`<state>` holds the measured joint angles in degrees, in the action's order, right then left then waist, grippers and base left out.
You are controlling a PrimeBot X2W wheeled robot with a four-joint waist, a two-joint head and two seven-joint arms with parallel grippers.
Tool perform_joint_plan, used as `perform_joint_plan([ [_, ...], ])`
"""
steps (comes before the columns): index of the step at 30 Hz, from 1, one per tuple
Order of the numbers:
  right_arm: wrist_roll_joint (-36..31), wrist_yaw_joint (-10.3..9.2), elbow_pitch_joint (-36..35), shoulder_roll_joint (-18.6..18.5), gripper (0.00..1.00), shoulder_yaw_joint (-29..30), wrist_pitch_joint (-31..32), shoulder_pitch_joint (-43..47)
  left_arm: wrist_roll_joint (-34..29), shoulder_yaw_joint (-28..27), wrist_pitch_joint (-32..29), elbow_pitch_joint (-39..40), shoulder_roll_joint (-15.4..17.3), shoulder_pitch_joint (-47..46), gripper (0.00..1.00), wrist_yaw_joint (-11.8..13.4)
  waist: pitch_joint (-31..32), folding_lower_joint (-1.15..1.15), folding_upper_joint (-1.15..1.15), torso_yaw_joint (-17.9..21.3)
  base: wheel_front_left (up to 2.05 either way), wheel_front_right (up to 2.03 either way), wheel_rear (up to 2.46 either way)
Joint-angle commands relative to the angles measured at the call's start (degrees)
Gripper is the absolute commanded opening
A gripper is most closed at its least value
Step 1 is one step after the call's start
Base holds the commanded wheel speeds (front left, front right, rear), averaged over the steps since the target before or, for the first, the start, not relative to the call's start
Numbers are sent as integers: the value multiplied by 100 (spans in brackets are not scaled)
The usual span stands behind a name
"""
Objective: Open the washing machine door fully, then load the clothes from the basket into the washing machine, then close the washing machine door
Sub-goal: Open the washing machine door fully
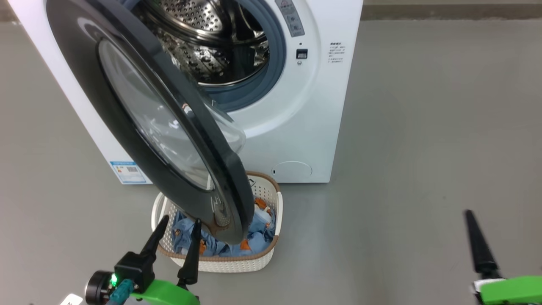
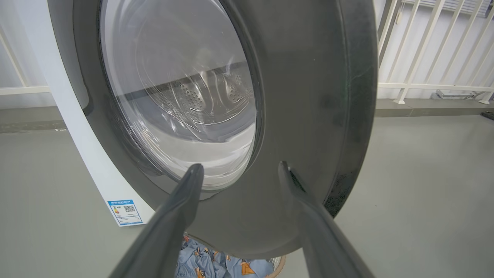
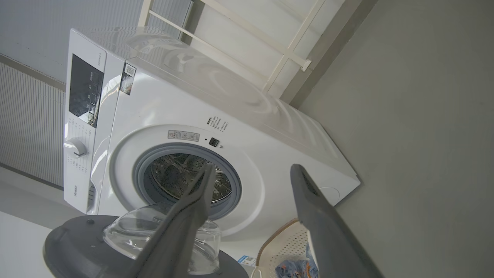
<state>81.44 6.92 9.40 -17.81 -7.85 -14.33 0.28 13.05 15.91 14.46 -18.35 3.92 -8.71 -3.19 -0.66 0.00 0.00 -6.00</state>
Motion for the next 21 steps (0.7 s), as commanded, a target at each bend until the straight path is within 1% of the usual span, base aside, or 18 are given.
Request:
perform_joint_plan([
  [1, -357, 57, -107, -19, 100, 78, -64, 34, 35, -215, 54, 135, 119, -84, 100, 60, 59, 0, 0, 36, 0, 0, 0],
  [4, -1514, 57, -102, 153, 100, 648, -65, 212, 56, -233, 54, 142, 139, -41, 100, 68, 98, 0, 0, 54, 0, 0, 0],
  [6, -2223, 57, -182, 312, 100, 981, -65, 306, 66, -239, 54, 152, 150, -18, 100, 74, 114, 0, 0, 65, 0, 0, 0],
  [8, -3045, 57, -275, 388, 100, 1295, -65, 367, 75, -242, 54, 160, 163, 0, 100, 78, 123, 0, 0, 75, 0, 0, 0],
  [11, -4183, 57, -468, 501, 100, 1696, -66, 398, 87, -240, 54, 171, 177, 7, 100, 77, 125, 0, 0, 73, 0, 0, 0],
  [14, -5247, 57, -753, 712, 100, 1942, -57, 442, 99, -235, 54, 175, 184, 9, 100, 78, 135, 0, 0, 66, 0, 0, 0],
  [15, -5459, 57, -851, 831, 100, 1975, -15, 445, 104, -234, 54, 176, 186, 9, 100, 78, 135, 0, 0, 64, 0, 0, 0],
  [16, -5459, 57, -851, 831, 100, 1975, -15, 445, 104, -234, 54, 176, 186, 9, 100, 78, 135, 0, 0, 64, 0, 0, 0],
  [18, -6005, 57, -1035, 963, 100, 1976, 81, 467, 112, -228, 54, 171, 188, 8, 100, 77, 138, 0, 0, 54, 0, 0, 0],
  [21, -6520, 57, -1218, 1153, 100, 1844, 233, 499, 123, -215, 54, 156, 190, 5, 100, 75, 140, 0, 0, 35, 0, 0, 0],
])
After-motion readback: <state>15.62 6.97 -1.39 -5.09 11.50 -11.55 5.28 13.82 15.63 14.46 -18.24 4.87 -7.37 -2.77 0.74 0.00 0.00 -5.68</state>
